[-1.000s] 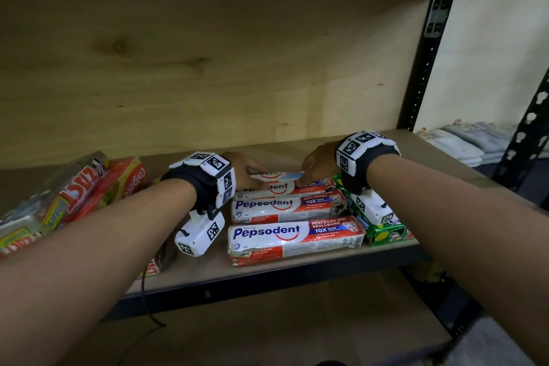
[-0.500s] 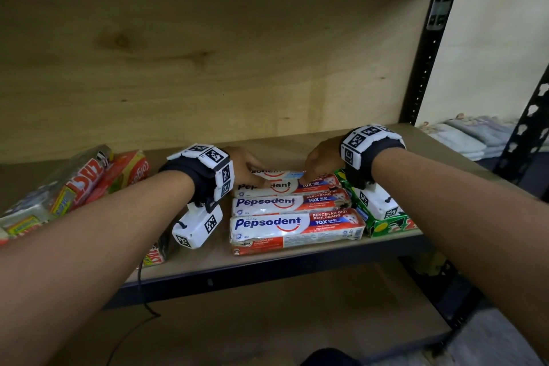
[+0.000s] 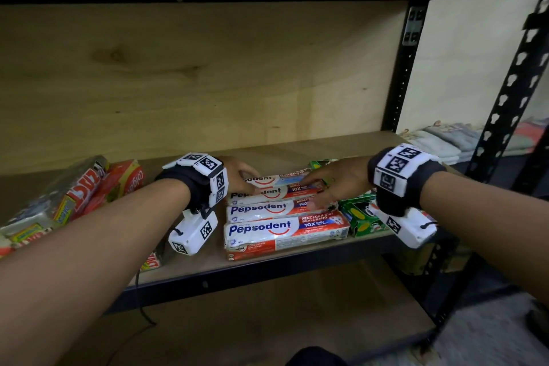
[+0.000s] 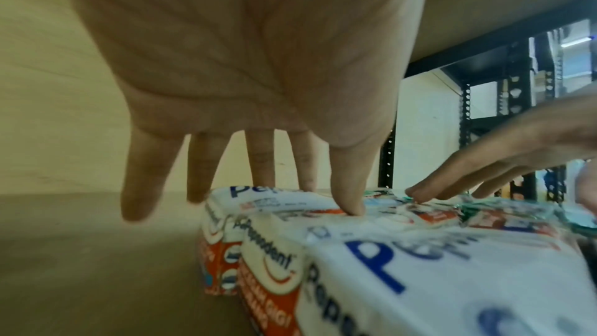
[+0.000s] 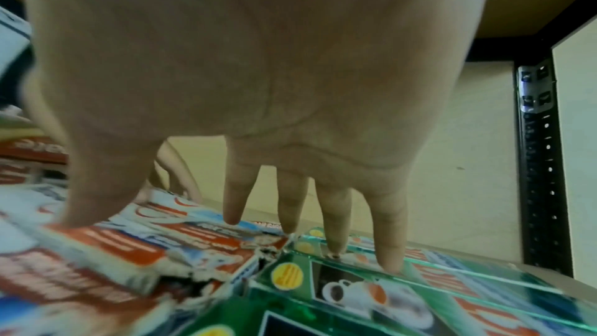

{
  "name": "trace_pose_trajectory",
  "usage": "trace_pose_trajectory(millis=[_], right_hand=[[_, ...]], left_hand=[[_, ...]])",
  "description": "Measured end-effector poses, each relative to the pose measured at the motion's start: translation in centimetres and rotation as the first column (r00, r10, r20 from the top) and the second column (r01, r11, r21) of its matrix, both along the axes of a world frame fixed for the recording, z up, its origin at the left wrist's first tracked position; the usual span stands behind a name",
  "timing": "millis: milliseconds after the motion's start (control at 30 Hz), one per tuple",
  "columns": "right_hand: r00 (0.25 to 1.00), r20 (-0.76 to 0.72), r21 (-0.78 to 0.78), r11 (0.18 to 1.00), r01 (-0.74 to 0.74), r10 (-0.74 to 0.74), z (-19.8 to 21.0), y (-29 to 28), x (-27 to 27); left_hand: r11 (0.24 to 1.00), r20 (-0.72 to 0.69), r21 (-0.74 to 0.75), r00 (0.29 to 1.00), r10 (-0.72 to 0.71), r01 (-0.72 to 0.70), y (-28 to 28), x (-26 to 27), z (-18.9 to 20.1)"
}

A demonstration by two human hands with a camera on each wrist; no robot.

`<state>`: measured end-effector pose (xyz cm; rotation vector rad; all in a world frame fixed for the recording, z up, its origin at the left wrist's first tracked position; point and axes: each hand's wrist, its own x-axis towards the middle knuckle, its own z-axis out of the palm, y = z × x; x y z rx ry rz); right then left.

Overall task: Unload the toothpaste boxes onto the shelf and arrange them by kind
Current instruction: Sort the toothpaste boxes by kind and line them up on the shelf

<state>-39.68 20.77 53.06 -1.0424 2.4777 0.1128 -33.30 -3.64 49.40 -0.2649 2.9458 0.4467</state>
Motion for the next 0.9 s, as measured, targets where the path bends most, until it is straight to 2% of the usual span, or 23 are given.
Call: trace_pose_trajectory(millis=[67, 167, 300, 433, 600, 700, 800, 900], right_hand=[[0.999, 0.034, 0.021, 1.0, -0.019, 0.018, 0.5, 1.5, 1.2], [0.996, 0.019, 0.033, 0.996, -0.084, 0.083, -0.2, 3.2, 2.5], [0.988, -0.08, -0.109, 0.984, -0.14, 0.131, -2.3, 4.2, 2.9], [0.989, -0.11, -0.163, 0.98, -0.114, 0.097, -2.5, 4.8, 2.7], [0.989, -0.124, -0.22, 0.97, -0.1, 0.074, -2.6, 5.2, 2.5], [0.99, -0.121, -0.235, 0.967, -0.093, 0.065, -3.0, 5.3, 2.3], [0.994, -0.078, -0.215, 0.972, -0.098, 0.083, -2.9, 5.6, 1.9], [0.995, -0.052, -0.224, 0.97, -0.096, 0.087, -3.0, 6.2, 1.4]], left_hand=[[0.996, -0.001, -0.091, 1.0, -0.015, 0.015, 1.0, -0.5, 0.3], [0.993, 0.082, -0.094, 0.994, -0.069, 0.077, 2.5, -1.2, 0.3], [0.986, 0.116, -0.098, 0.985, -0.124, 0.135, 3.0, -1.7, -0.1], [0.989, 0.149, -0.055, 0.98, -0.128, 0.138, 2.9, -2.0, 0.0], [0.991, 0.218, -0.08, 0.972, -0.089, 0.109, 3.3, -3.1, 0.8], [0.99, 0.198, -0.123, 0.979, -0.048, 0.074, 3.7, -4.4, 0.9], [0.995, 0.196, -0.094, 0.98, -0.023, 0.042, 4.4, -5.7, 0.8], [0.994, 0.182, -0.081, 0.982, -0.052, 0.067, 5.8, -7.3, 0.8]])
